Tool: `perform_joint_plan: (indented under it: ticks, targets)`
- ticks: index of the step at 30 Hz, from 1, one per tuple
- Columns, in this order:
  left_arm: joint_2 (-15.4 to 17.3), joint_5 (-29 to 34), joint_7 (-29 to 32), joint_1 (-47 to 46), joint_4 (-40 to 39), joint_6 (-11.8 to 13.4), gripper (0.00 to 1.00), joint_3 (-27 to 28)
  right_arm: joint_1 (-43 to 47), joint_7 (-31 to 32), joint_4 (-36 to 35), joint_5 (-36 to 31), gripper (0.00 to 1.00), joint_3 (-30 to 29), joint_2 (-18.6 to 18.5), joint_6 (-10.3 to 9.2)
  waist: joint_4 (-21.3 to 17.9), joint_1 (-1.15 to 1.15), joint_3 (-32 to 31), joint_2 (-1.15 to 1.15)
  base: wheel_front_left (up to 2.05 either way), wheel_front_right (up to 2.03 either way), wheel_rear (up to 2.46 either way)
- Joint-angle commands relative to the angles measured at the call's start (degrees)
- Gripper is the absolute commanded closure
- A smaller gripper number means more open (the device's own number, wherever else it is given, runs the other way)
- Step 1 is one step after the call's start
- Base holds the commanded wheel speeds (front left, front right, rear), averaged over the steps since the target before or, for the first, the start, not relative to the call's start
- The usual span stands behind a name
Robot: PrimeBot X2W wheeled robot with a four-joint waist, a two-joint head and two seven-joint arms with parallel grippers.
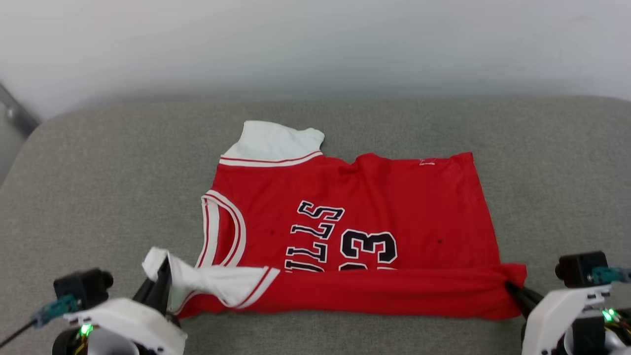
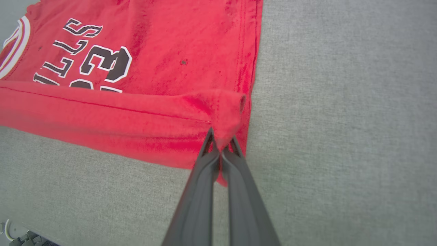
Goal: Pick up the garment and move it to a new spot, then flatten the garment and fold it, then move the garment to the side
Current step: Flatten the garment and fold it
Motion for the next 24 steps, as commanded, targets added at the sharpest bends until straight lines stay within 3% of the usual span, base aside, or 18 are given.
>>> perform_joint_plan:
  ticks: [1, 10, 11, 13, 14, 15, 16, 17, 24]
  targets:
    - [-0.24, 0.74, -0.14, -2.67, 1.05, -0.61, 1.00, -0.26, -2.16, -0.34, 1.22, -0.37, 1.00, 0.29, 0.54, -0.08, -0.07, 0.00, 1.84, 0.00, 0.00, 0.00, 0.00]
    - [-2.26, 0.85, 1.85, -14.51, 11.71, -5.55, 1.00, -3.23, -13.73, -3.10, 10.22, -0.19, 1.00, 5.50, -0.34, -0.06, -0.71, 0.00, 8.46, 0.00, 0.00, 0.00, 0.00]
    - [-2.73, 0.72, 2.01, -15.43, 13.20, -6.30, 1.00, -3.64, -14.80, -4.00, 11.28, -0.04, 0.98, 5.79, -0.48, -0.06, -0.70, 0.00, 8.98, 0.00, 0.00, 0.00, 0.00]
    - [-3.42, 0.81, 1.42, -16.90, 15.72, -7.34, 0.96, -4.09, -16.04, -5.85, 13.59, 0.16, 0.76, 6.62, -0.78, -0.06, -0.76, 0.00, 9.60, 0.00, 0.00, 0.00, 0.00]
    - [-3.83, 0.54, 1.22, -17.47, 16.89, -7.85, 0.71, -4.24, -16.65, -7.24, 14.62, 0.20, 0.61, 6.53, -0.75, -0.06, -0.73, 0.00, 9.78, 0.00, 0.00, 0.00, 0.00]
    - [-4.17, 0.47, 1.04, -18.04, 17.95, -8.27, 0.53, -4.42, -17.11, -8.27, 15.57, 0.27, 0.30, 6.73, -0.77, -0.06, -0.70, 0.00, 9.89, 0.00, 0.00, 0.00, 0.00]
    - [-4.38, 0.53, 0.68, -18.59, 19.05, -8.66, 0.11, -4.49, -17.41, -9.53, 16.27, 0.15, 0.00, 7.26, -0.90, -0.06, -0.68, 0.00, 9.99, 0.00, 0.00, 0.00, 0.00]
    - [-4.74, 0.41, 0.56, -19.00, 20.06, -9.10, 0.00, -4.64, -17.66, -10.78, 16.86, 0.11, 0.00, 7.66, -1.10, -0.06, -0.68, 0.00, 10.05, 0.00, 0.00, 0.00, 0.00]
    - [-4.58, 0.38, -1.84, -19.14, 23.29, -10.26, 0.00, -4.10, -15.23, -21.03, 17.02, 0.27, 0.00, 7.41, -1.06, -0.06, -1.19, 0.00, 7.12, 0.00, 0.00, 0.00, 0.00]
